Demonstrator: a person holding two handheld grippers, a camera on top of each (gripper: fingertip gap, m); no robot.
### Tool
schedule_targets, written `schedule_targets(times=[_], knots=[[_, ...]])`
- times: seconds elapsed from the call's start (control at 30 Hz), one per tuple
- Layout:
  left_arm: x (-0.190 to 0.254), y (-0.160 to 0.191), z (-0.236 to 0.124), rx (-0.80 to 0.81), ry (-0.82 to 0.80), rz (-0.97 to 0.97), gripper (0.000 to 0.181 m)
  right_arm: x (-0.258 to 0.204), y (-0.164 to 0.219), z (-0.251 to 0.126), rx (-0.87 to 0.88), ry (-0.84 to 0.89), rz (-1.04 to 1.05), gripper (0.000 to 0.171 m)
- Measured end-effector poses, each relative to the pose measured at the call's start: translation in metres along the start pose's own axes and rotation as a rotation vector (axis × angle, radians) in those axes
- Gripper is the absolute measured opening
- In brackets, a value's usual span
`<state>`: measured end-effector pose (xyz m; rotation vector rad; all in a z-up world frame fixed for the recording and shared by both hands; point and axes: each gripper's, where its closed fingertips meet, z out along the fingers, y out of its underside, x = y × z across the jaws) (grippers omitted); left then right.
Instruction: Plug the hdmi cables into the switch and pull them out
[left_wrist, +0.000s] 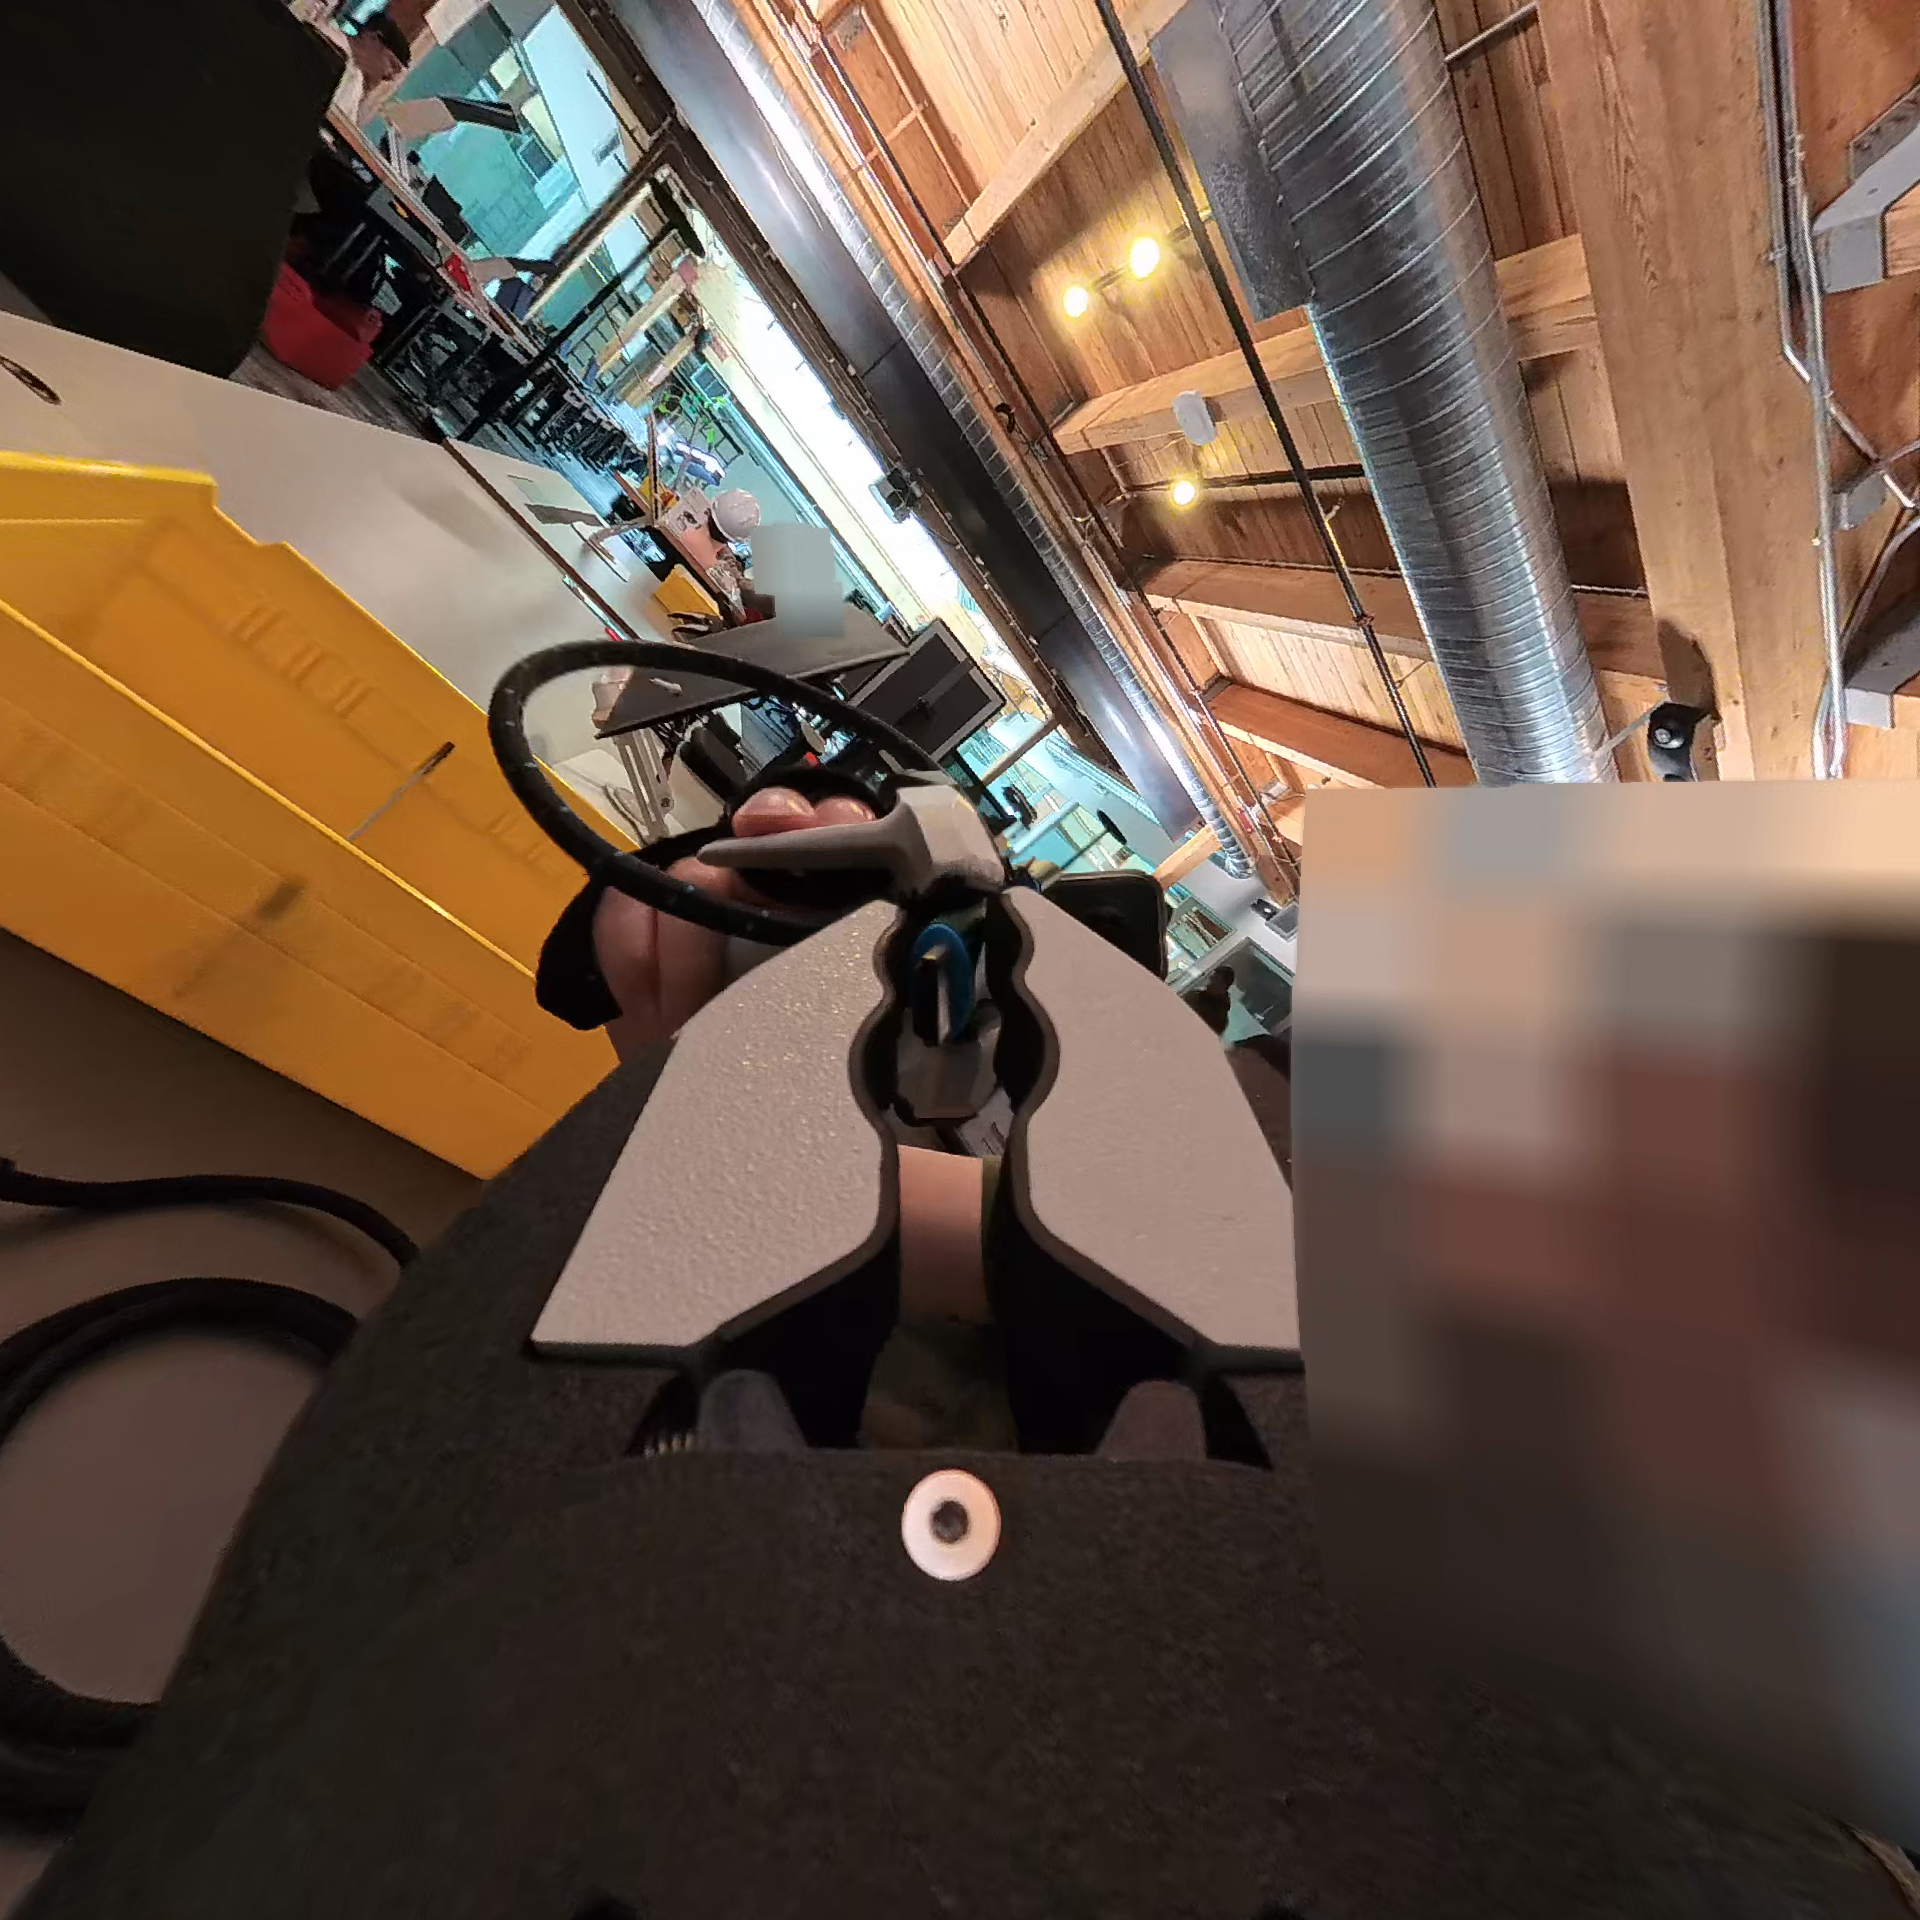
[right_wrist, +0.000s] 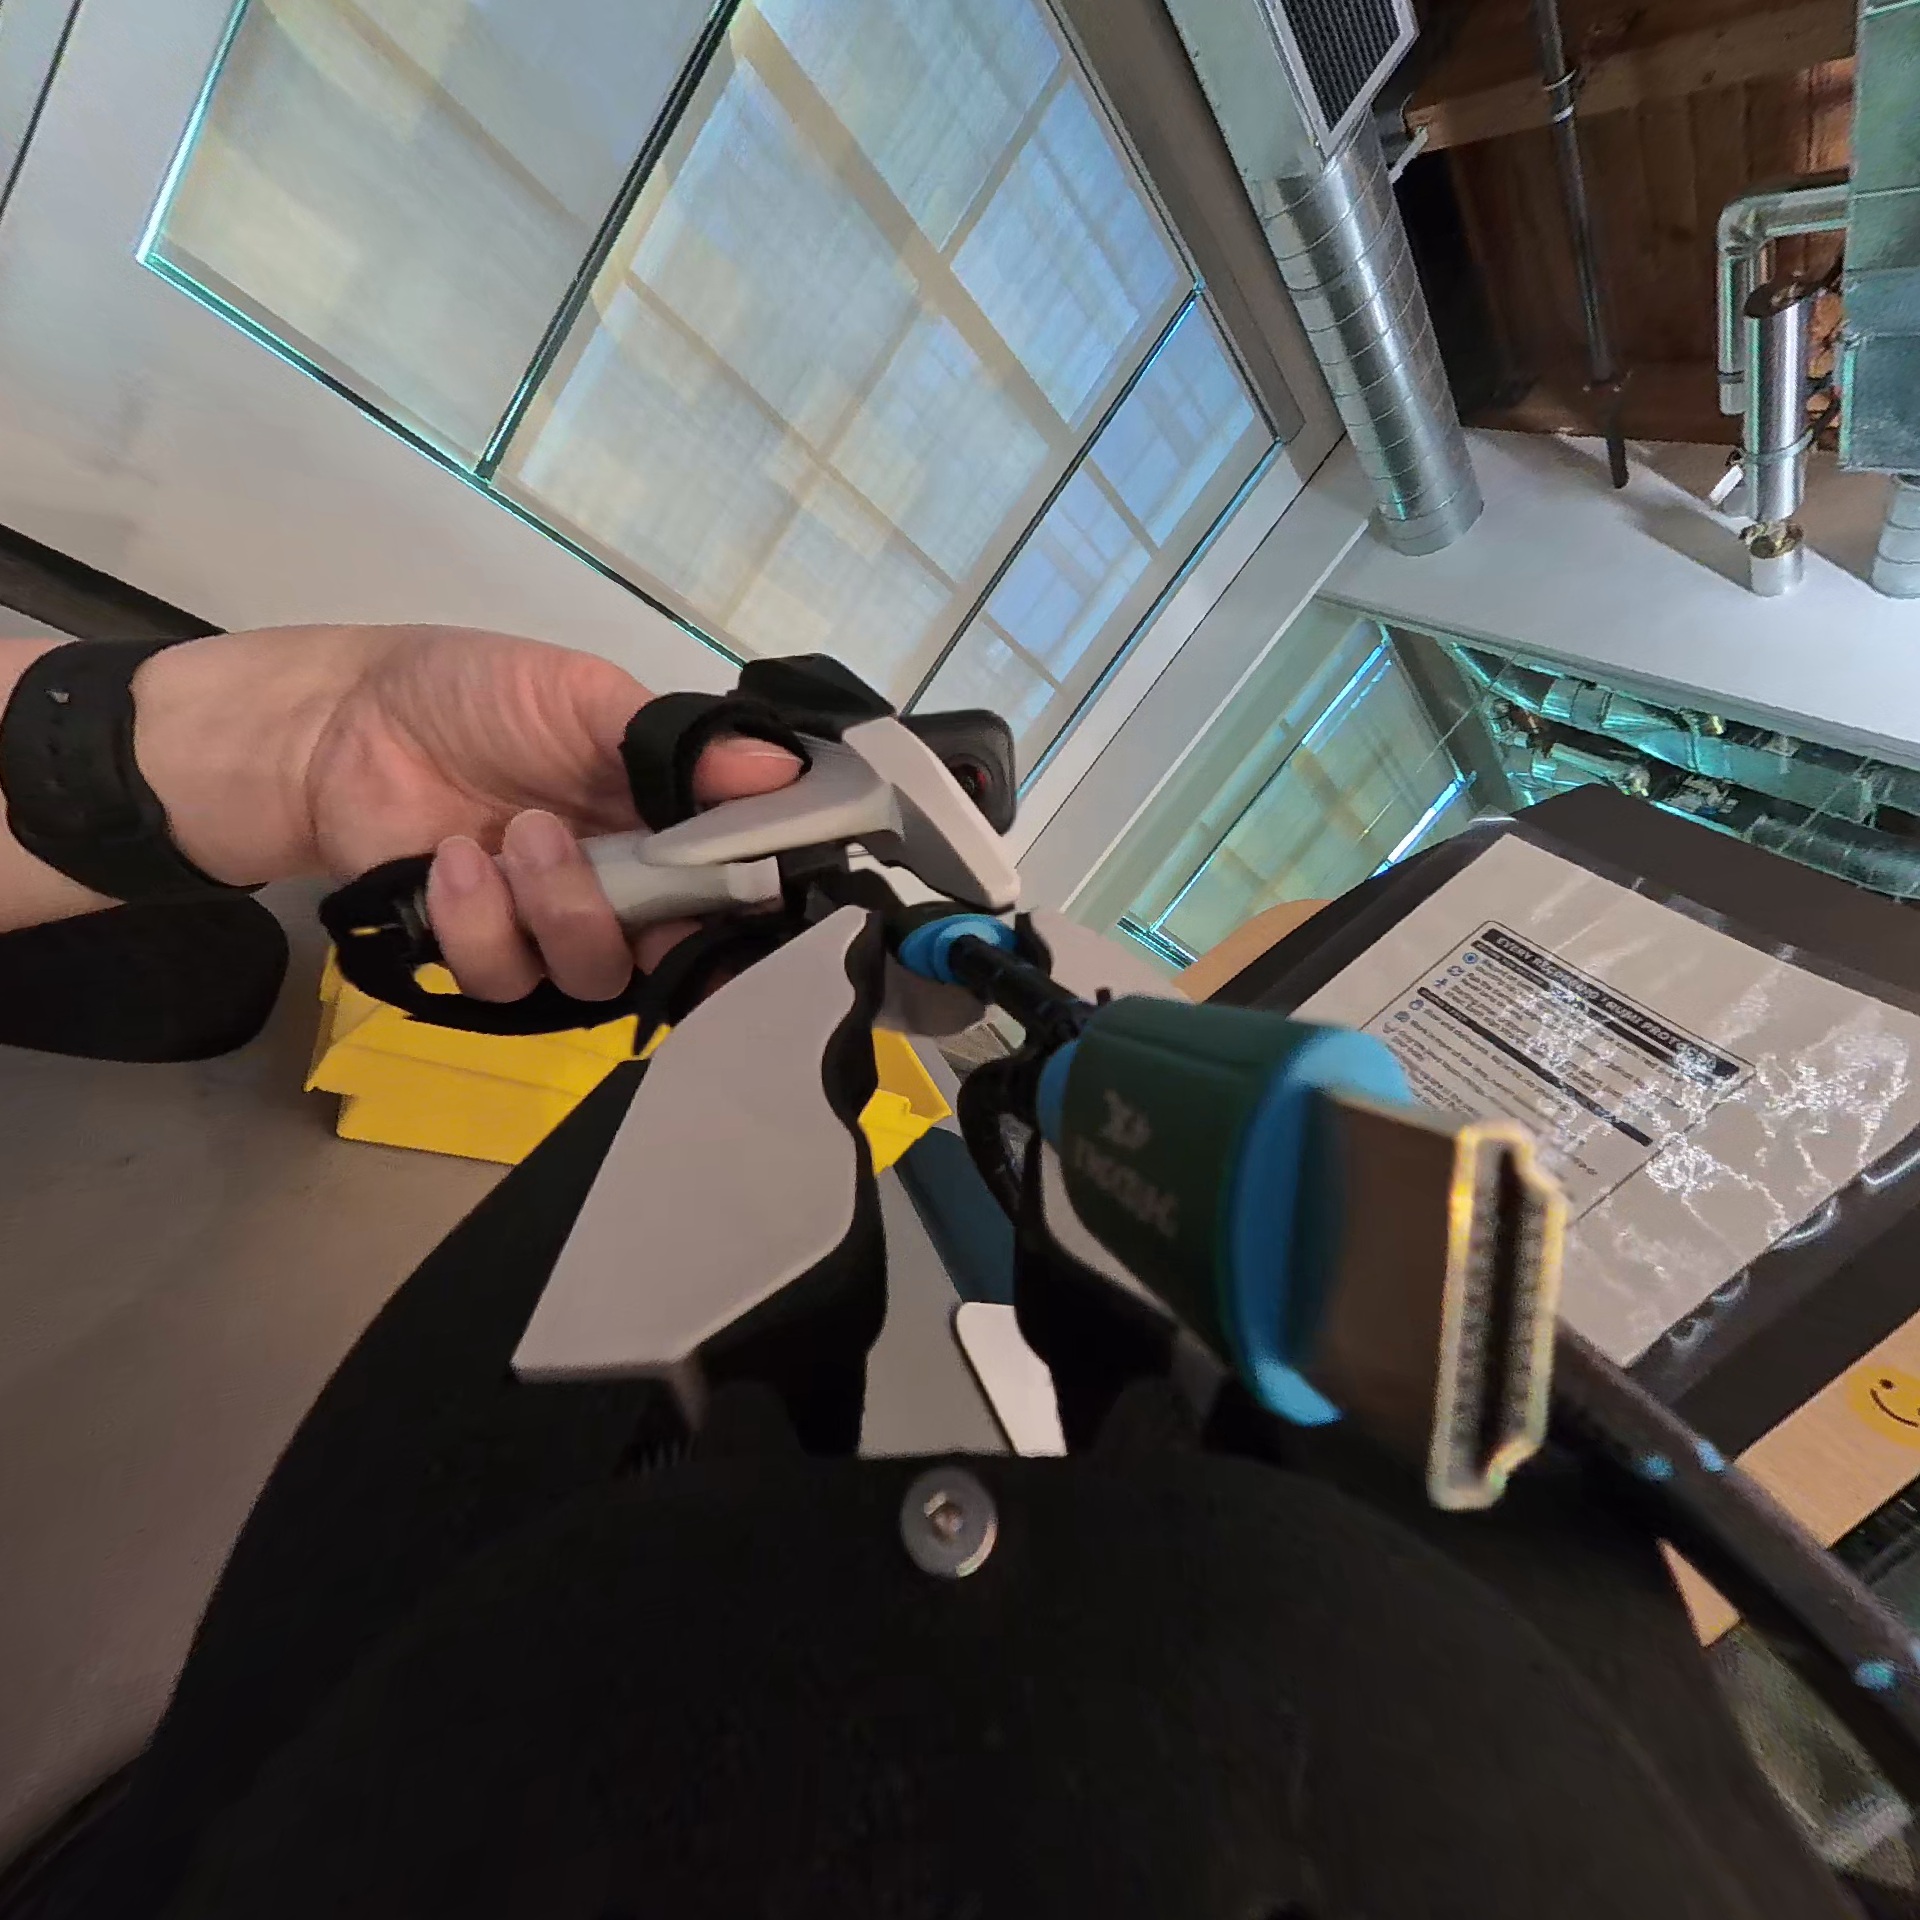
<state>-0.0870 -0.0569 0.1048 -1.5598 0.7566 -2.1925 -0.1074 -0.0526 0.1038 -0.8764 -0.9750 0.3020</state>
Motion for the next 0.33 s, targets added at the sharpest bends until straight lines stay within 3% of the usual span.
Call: schedule_targets(times=[0.03,0.13,0.33], knots=[[0.0,-0.008,-0.004,0.046,-0.015,0.021,0.009,0.002,-0.002,-0.001,0.011,0.005,0.012,0.026],[0.0,-0.03,-0.025,0.165,-0.094,0.108,0.013,0.014,-0.008,-0.005,0.033,0.061,0.046,0.025],[0.004,-0.001,-0.004,-0.008,-0.075,0.109,0.032,0.018,-0.01,-0.005,0.046,0.101,0.054,0.025]])
